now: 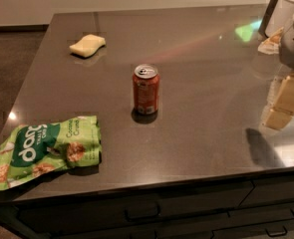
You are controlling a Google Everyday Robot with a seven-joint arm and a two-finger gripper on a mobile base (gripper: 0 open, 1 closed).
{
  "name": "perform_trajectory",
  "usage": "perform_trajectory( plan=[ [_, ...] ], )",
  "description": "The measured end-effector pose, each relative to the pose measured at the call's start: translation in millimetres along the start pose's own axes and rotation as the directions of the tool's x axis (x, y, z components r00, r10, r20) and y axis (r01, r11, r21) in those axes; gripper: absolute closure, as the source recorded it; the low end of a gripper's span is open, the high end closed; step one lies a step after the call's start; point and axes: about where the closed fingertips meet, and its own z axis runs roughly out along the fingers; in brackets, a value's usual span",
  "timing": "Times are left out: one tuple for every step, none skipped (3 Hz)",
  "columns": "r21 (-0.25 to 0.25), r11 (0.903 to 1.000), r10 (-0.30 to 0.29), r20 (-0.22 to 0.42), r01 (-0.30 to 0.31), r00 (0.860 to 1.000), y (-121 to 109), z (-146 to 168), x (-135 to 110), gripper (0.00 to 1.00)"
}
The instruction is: Pick sponge
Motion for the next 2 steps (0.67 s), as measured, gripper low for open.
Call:
perform_trajectory(
  plan=[
    [0.002,1.0000,-0.001,0.001,0.001,1.000,-1.0,-0.4,-0.9,0.00],
    [0.006,0.9987,-0.051,0.048,0.050,0.998,-14.3,4.9,-26.7,0.00]
  ],
)
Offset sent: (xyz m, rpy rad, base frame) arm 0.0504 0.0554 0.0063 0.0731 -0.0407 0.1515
